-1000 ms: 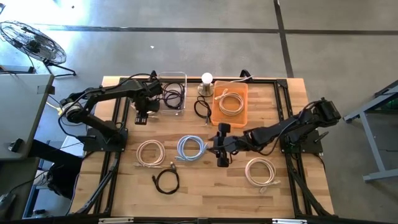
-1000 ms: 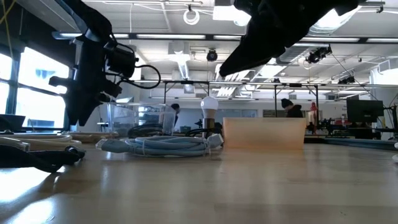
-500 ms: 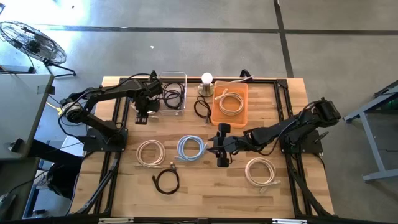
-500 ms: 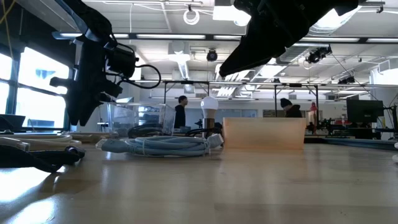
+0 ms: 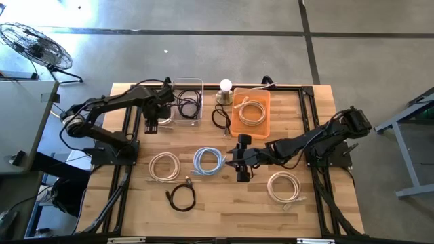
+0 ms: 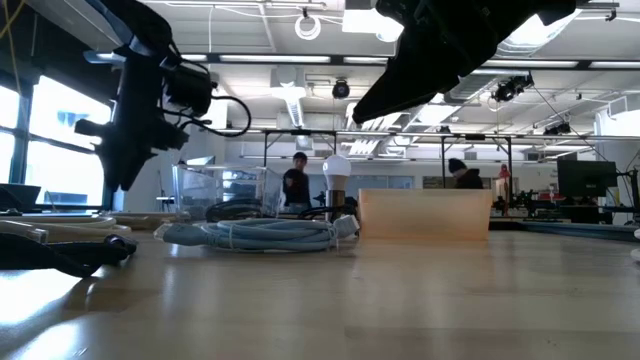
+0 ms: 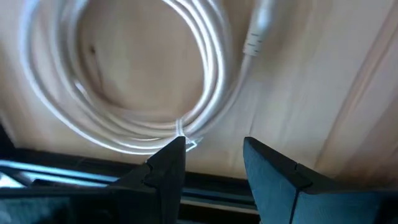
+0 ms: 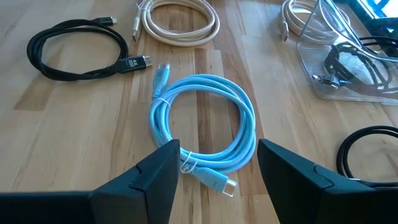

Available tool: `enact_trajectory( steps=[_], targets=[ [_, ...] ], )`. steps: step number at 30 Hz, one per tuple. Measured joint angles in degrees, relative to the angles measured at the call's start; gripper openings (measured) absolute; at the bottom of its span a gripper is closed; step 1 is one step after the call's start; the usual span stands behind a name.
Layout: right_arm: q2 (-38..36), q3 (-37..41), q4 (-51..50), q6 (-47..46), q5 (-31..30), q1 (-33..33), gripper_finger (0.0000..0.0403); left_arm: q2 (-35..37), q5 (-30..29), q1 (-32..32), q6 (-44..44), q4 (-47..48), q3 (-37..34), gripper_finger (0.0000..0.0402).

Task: Pick & Place USB Port
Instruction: Put the light brown charger cable into the orange bin

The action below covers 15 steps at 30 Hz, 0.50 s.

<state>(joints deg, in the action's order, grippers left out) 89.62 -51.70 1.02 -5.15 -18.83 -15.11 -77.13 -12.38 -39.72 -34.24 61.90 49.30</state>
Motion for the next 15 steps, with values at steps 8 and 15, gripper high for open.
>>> enact_trajectory(
  steps=[8,15],
  targets=[
    [0.00,0.00,0.00,-0.31,0.15,-0.02,0.0208,2.78,-3.41,-9.07,2.49,-2.22,0.01,0.0158],
    [0.00,0.00,0.02,-0.39,0.15,-0.02,0.0208,2.78,7.71,-16.54,0.51,-10.74,0.15,0.0158]
  ],
)
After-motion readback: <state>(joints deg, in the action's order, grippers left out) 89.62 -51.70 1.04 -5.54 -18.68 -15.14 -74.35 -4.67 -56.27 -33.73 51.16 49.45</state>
